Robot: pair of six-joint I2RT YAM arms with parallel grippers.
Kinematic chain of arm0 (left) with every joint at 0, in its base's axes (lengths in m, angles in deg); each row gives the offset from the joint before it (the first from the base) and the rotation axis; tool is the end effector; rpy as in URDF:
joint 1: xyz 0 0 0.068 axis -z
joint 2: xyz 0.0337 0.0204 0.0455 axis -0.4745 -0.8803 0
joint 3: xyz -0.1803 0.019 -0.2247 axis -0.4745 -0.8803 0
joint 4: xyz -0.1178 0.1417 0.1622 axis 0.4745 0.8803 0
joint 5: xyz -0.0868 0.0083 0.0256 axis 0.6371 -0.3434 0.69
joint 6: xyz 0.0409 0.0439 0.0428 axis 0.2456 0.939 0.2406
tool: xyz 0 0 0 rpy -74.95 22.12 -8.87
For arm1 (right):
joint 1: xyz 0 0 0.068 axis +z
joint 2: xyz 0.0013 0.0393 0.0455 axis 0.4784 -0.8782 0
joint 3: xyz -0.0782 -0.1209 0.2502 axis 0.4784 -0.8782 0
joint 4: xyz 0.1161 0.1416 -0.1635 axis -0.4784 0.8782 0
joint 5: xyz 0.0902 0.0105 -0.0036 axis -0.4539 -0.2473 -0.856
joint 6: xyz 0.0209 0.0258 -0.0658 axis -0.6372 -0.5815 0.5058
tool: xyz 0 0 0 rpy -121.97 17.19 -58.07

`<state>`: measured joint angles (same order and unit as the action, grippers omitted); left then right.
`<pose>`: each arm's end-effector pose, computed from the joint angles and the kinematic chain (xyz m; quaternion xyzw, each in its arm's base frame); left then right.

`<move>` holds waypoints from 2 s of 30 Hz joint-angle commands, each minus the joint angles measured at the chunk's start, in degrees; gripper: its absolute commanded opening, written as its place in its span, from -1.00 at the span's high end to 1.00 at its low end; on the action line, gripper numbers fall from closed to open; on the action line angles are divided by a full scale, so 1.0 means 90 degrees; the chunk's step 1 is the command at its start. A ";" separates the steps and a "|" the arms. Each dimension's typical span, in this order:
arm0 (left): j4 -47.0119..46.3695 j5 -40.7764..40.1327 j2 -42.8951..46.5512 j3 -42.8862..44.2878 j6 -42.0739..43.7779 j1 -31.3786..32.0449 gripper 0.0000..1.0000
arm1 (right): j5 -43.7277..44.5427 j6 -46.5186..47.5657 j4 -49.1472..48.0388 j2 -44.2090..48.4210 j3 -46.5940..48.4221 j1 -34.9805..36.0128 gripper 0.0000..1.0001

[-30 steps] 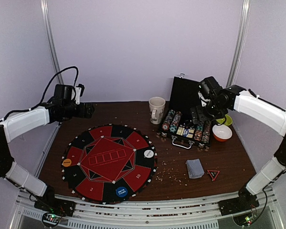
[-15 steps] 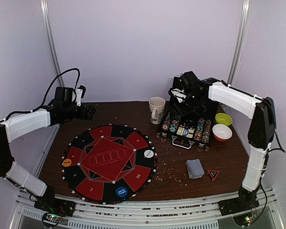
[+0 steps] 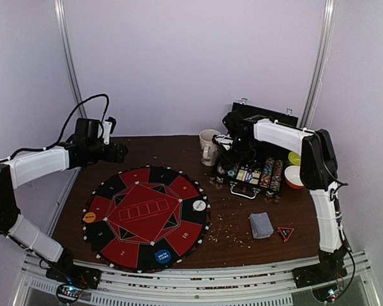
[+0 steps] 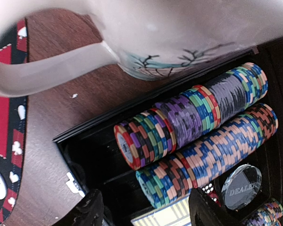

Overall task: Distribute texas hold em gaming equipment
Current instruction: Pick up the pile of poker chips from the chip case.

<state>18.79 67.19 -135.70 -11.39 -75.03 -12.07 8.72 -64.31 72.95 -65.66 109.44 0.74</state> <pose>0.3171 -0.0886 0.2759 0.0572 0.8735 -0.0714 0.4781 0.4330 0.2471 0.2136 -0.3533 0.8993 0.0633 0.2497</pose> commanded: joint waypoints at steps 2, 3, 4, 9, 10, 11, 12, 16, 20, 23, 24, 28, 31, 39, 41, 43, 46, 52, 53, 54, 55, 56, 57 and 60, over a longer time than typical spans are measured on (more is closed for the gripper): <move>-0.0251 -0.0008 -0.0180 0.0092 0.0100 0.0027 -0.97 | 0.0389 0.0184 0.0171 -0.0234 0.0476 -0.0035 -0.26; -0.0246 -0.0020 -0.0191 0.0097 0.0104 0.0027 -0.97 | 0.0424 0.0194 0.0151 -0.0240 0.0469 -0.0035 -0.25; -0.0242 -0.0027 -0.0200 0.0097 0.0113 0.0025 -0.97 | 0.0463 0.0213 0.0151 -0.0248 0.0446 -0.0035 -0.24; -0.0233 -0.0080 -0.0235 0.0113 0.0158 0.0022 -0.96 | 0.0745 0.0256 0.0210 -0.0377 0.0362 -0.0035 -0.21; -0.0232 -0.0080 -0.0240 0.0111 0.0169 0.0029 -0.96 | 0.0775 0.0255 0.0221 -0.0385 0.0341 -0.0035 -0.20; -0.0227 -0.0081 -0.0242 0.0113 0.0175 0.0030 -0.96 | 0.0799 0.0257 0.0221 -0.0387 0.0332 -0.0035 -0.20; -0.0222 -0.0086 -0.0236 0.0116 0.0175 0.0028 -0.96 | 0.0796 0.0264 0.0224 -0.0391 0.0321 -0.0035 -0.19; -0.0226 -0.0091 -0.0244 0.0115 0.0189 0.0029 -0.96 | 0.0895 0.0260 0.0234 -0.0385 0.0320 -0.0035 -0.15; -0.0222 -0.0081 -0.0255 0.0112 0.0182 0.0030 -0.97 | 0.0965 0.0284 0.0213 -0.0406 0.0037 -0.0035 -0.13; -0.0223 -0.0089 -0.0245 0.0111 0.0196 0.0030 -0.97 | 0.0976 0.0272 0.0235 -0.0465 -0.0002 -0.0026 -0.10; -0.0224 -0.0098 -0.0245 0.0113 0.0194 0.0029 -0.97 | 0.0976 0.0271 0.0240 -0.0494 -0.0001 -0.0026 -0.10; -0.0227 -0.0101 -0.0254 0.0113 0.0202 0.0023 -0.97 | 0.0949 0.0254 0.0263 -0.0579 -0.0002 -0.0001 -0.08; -0.0222 -0.0108 -0.0254 0.0123 0.0209 0.0030 -0.96 | 0.0900 0.0255 0.0253 -0.0580 -0.0047 0.0004 -0.06; -0.0231 -0.0127 -0.0221 0.0111 0.0234 0.0024 -0.97 | 0.0477 0.0377 -0.0052 -0.0114 -0.0444 -0.0007 -0.05; -0.0232 -0.0128 -0.0216 0.0110 0.0247 0.0029 -0.96 | 0.0379 0.0415 -0.0231 0.0046 -0.0544 -0.0006 -0.06; -0.0232 -0.0130 -0.0204 0.0106 0.0254 0.0028 -0.96 | 0.0307 0.0421 -0.0311 0.0159 -0.0549 -0.0006 -0.06; -0.0241 -0.0131 -0.0188 0.0094 0.0252 0.0030 -0.96 | 0.0209 0.0421 -0.0453 0.0329 -0.0554 -0.0006 -0.08; -0.0241 -0.0127 -0.0162 0.0087 0.0278 0.0021 -0.97 | -0.0383 0.0438 -0.0955 0.0812 -0.0852 -0.0165 -0.19; -0.0250 -0.0132 -0.0153 0.0087 0.0291 0.0028 -0.97 | -0.0538 0.0462 -0.1041 0.0895 -0.0949 -0.0231 -0.19; -0.0256 -0.0146 -0.0141 0.0078 0.0298 0.0027 -0.97 | -0.0700 0.0485 -0.1086 0.0955 -0.0996 -0.0303 -0.20; -0.0260 -0.0163 -0.0129 0.0066 0.0312 0.0025 -0.96 | -0.0879 0.0498 -0.1088 0.0992 -0.1008 -0.0395 -0.21; -0.0269 -0.0182 -0.0121 0.0060 0.0313 0.0028 -0.96 | -0.1158 0.0507 -0.1073 0.1018 -0.1001 -0.0476 -0.22; -0.0272 -0.0193 -0.0118 0.0053 0.0324 0.0024 -0.96 | -0.1296 0.0517 -0.1070 0.1035 -0.0992 -0.0572 -0.23; -0.0280 -0.0199 -0.0118 0.0055 0.0327 0.0025 -0.97 | -0.1921 0.0789 -0.1065 0.1035 -0.1036 -0.0774 -0.29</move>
<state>18.79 66.22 -137.60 -11.39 -73.09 -12.07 0.28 -60.23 63.99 -58.14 101.01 -3.39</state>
